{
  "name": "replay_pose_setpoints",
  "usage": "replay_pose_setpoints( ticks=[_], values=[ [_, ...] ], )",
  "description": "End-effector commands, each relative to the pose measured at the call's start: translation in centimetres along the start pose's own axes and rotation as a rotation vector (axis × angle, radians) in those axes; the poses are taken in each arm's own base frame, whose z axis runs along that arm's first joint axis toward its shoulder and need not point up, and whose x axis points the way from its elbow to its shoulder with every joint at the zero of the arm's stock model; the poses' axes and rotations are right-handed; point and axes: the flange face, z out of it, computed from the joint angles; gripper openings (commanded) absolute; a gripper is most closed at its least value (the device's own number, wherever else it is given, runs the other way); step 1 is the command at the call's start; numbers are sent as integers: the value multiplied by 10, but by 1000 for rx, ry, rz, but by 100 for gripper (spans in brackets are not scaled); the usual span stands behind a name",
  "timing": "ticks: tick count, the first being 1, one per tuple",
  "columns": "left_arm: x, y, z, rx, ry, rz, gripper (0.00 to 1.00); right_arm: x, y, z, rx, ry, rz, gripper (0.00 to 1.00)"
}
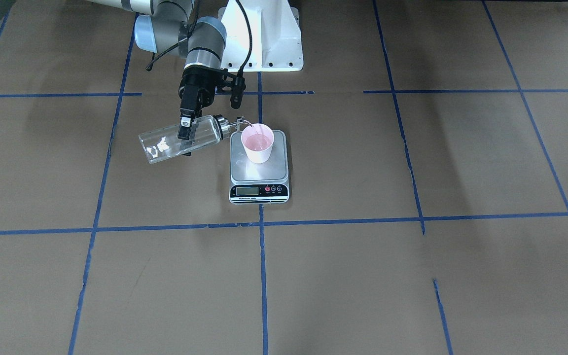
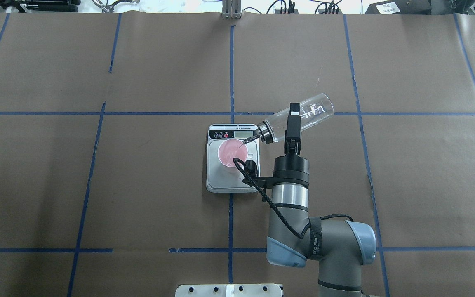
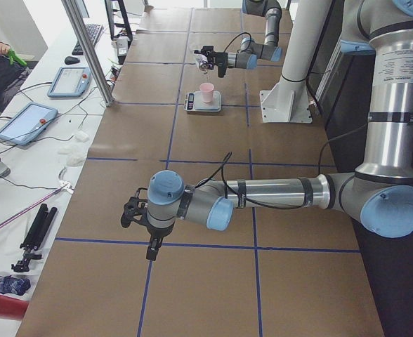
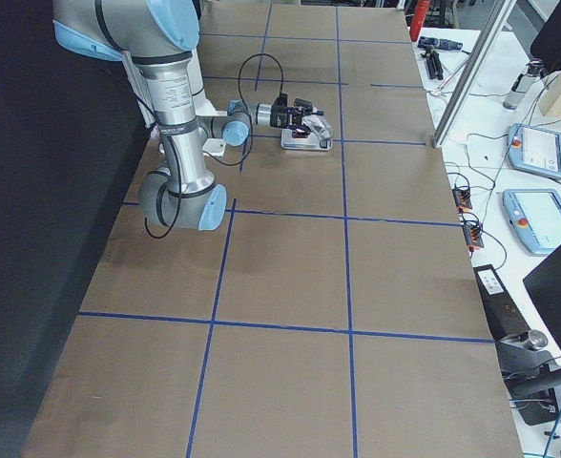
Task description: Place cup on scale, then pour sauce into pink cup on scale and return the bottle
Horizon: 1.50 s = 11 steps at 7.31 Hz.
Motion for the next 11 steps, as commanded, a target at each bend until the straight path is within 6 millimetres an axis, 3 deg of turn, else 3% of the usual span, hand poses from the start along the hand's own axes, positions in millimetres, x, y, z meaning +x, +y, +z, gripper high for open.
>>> replay_pose_setpoints(
  ticks=[1, 5, 6, 8, 10, 11],
  values=[
    [1, 0, -1, 2, 0, 1, 100, 3, -2, -9, 13, -11, 67, 0],
    [1, -1, -1, 2, 0, 1, 100, 5, -4, -11, 16, -19, 76, 0],
    [1, -2, -2, 4, 0, 3, 100, 14, -4, -12, 19, -30, 105, 0],
    [2, -2, -2, 5, 0, 4, 100, 32, -5, -15, 47, -106, 277, 0],
    [2, -3, -2, 5, 0, 4, 100, 31, -6, -16, 37, -193, 626, 0],
    [3, -4, -3, 7, 0, 6, 100, 44, -6, -15, 26, -229, 784, 0]
  ],
)
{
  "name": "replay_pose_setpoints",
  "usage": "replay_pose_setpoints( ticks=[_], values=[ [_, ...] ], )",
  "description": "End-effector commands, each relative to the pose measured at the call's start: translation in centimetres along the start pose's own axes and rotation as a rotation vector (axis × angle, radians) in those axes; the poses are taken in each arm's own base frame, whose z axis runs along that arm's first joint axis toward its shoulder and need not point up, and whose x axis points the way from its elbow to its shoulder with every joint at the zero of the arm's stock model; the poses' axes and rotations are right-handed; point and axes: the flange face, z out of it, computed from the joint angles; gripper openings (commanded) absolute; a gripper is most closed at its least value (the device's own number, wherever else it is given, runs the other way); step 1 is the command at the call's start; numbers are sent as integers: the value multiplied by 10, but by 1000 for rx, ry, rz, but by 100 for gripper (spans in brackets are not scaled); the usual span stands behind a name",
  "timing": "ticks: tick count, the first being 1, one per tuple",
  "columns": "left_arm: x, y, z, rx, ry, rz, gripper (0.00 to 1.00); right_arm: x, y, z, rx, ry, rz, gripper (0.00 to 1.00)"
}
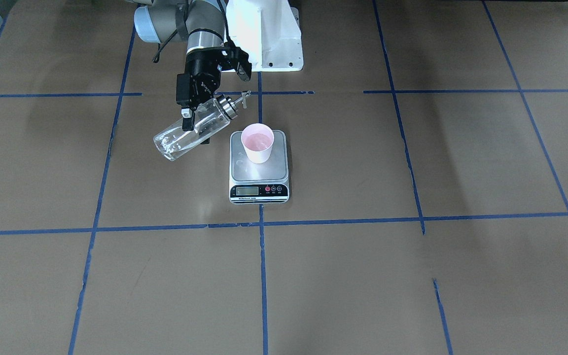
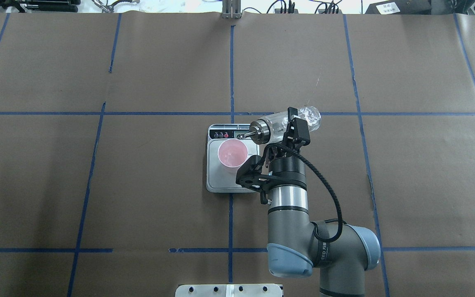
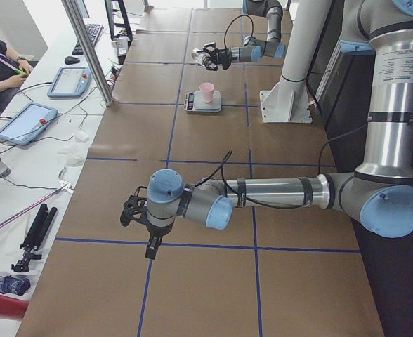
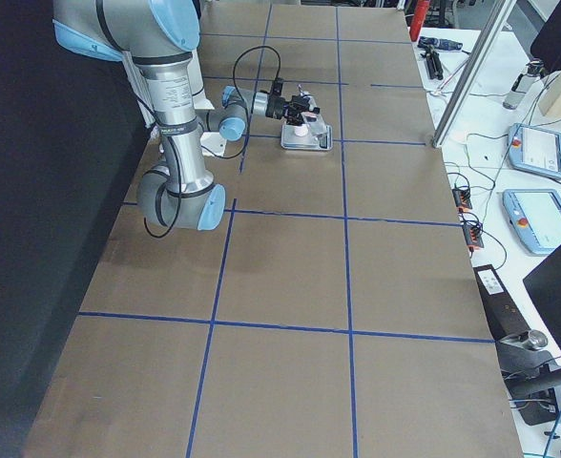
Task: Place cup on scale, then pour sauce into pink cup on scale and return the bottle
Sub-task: 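Rotate the bottle upright with the right gripper and move it away from the cup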
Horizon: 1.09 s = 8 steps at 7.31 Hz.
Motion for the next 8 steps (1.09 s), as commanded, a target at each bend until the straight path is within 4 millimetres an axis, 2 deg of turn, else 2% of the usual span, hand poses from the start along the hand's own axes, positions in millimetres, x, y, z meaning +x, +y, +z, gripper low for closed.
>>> replay_pose_setpoints(
  ticks=[1, 3, 5, 6, 7, 8],
  values=[
    [0, -1, 0, 1, 0, 1, 100, 24, -12, -2, -10, -61, 290, 0],
    [2, -2, -3, 5, 0, 5, 100, 33, -3, 13, -44, -72, 520, 0],
    [4, -6, -4, 10, 0, 9, 100, 49, 29, 36, -109, -100, 557, 0],
    [5, -9, -7, 16, 2, 10, 100, 56, 59, 52, -157, -88, 626, 0],
    [8, -10, -10, 23, 2, 16, 100, 71, 75, 69, -234, -109, 810, 0],
    [10, -10, -13, 29, 2, 21, 100, 82, 93, 74, -263, -98, 872, 0]
  ],
)
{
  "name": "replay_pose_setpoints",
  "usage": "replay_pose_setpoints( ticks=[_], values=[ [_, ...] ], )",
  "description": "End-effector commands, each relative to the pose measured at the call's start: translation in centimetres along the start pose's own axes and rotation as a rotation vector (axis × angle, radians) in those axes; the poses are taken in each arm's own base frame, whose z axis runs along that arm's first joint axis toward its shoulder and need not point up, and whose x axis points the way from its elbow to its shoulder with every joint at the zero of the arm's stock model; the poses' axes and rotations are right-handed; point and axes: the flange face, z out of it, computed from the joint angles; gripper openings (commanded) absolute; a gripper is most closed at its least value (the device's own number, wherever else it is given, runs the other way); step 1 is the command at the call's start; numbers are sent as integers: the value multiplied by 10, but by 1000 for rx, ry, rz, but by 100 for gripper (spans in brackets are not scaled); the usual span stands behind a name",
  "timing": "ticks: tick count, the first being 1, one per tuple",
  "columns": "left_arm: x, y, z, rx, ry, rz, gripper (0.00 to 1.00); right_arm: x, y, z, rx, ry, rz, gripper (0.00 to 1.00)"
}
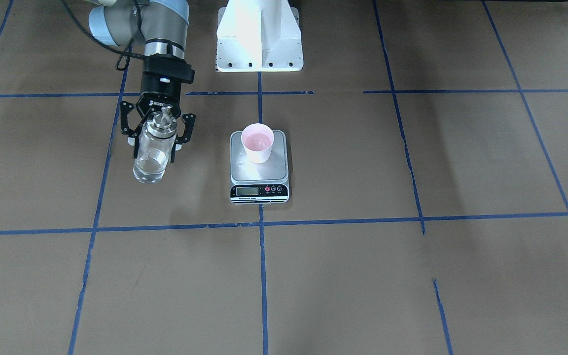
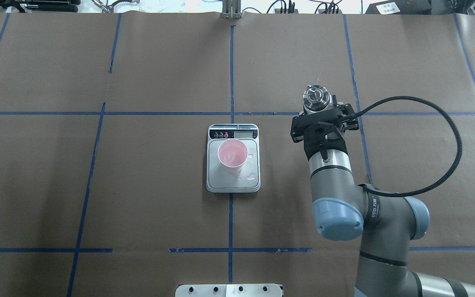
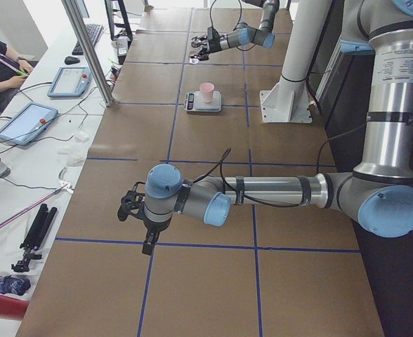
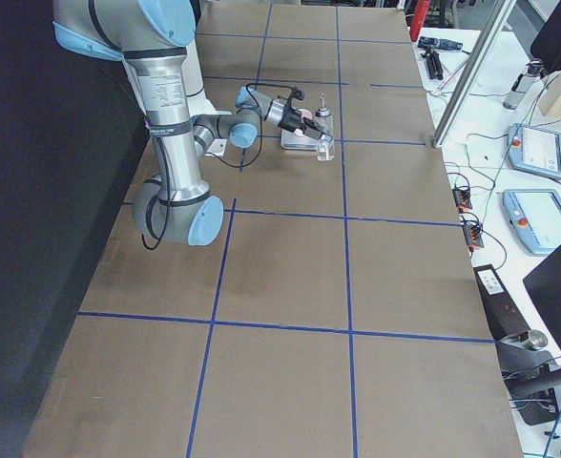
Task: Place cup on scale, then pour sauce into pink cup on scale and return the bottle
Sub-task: 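Carry the upright bottle with the right gripper back toward its starting spot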
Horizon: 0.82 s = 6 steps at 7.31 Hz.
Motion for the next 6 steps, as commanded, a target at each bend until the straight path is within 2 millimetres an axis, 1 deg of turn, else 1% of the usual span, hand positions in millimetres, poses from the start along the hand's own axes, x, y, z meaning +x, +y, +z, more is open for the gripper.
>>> replay_pose_setpoints(
  ticks=[1, 2, 3, 4, 5, 6],
  values=[
    [4, -1, -5, 10, 2, 8, 100, 46, 17, 20, -82, 29, 133, 0],
    [7, 1, -8, 16, 4, 13, 100, 67, 26, 32, -128, 50, 164, 0],
    [6, 2, -8, 16, 3, 11, 100, 71, 25, 35, -133, 57, 222, 0],
    [7, 2, -8, 17, 4, 15, 100, 77, 25, 41, -186, 54, 272, 0],
    [6, 2, -8, 20, 4, 16, 100, 79, 27, 45, -202, 61, 286, 0],
    [6, 3, -8, 19, 3, 15, 100, 84, 35, 48, -207, 81, 356, 0]
  ],
)
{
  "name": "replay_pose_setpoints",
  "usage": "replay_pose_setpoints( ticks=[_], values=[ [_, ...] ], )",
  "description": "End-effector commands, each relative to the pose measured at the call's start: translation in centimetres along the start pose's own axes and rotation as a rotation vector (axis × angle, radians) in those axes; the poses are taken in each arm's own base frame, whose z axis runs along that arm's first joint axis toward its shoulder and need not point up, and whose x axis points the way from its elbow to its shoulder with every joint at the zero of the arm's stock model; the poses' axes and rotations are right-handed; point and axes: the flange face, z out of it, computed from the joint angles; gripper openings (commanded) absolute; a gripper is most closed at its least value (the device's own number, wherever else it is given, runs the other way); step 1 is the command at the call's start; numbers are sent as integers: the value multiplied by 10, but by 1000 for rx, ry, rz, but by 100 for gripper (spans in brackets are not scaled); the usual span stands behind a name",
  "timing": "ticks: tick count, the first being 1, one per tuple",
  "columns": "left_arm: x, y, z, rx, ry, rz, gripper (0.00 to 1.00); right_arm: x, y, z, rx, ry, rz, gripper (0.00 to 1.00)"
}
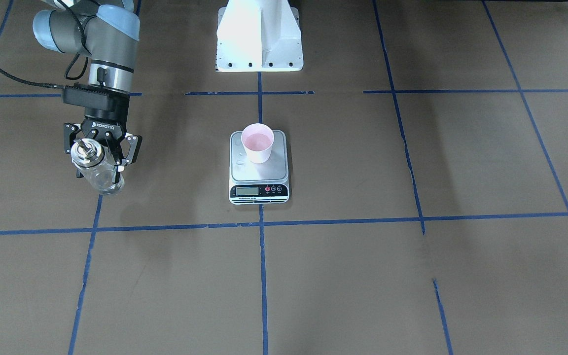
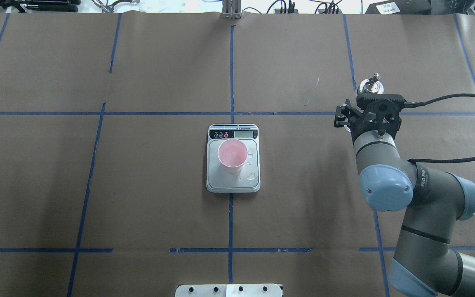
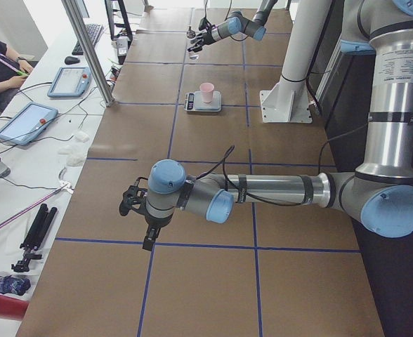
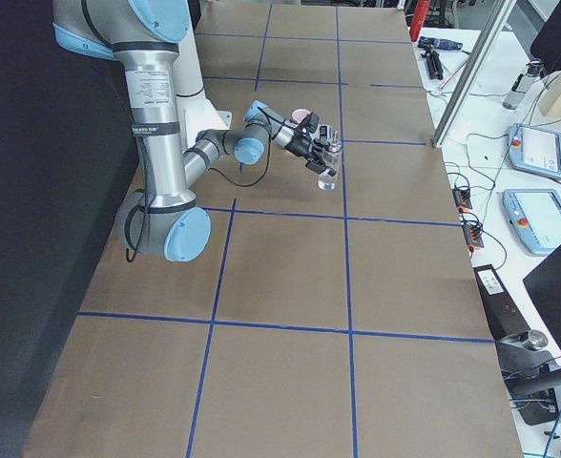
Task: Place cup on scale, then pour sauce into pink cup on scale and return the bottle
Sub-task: 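Carry the upright bottle with the right gripper back toward its starting spot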
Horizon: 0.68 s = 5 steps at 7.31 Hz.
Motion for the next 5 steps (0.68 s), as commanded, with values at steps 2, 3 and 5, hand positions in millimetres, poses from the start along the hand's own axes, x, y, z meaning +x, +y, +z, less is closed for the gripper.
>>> replay_pose_setpoints(
  ticks=[2, 3, 5],
  values=[
    [2, -1, -2, 6, 1, 6, 100, 14, 13, 12, -21, 33, 160, 0],
    [2, -1, -3, 7, -1, 5, 100, 24, 33, 28, -20, 70, 183, 0],
    [2, -1, -2, 4, 1, 5, 100, 24, 44, 29, 33, 76, 190, 0]
  ],
)
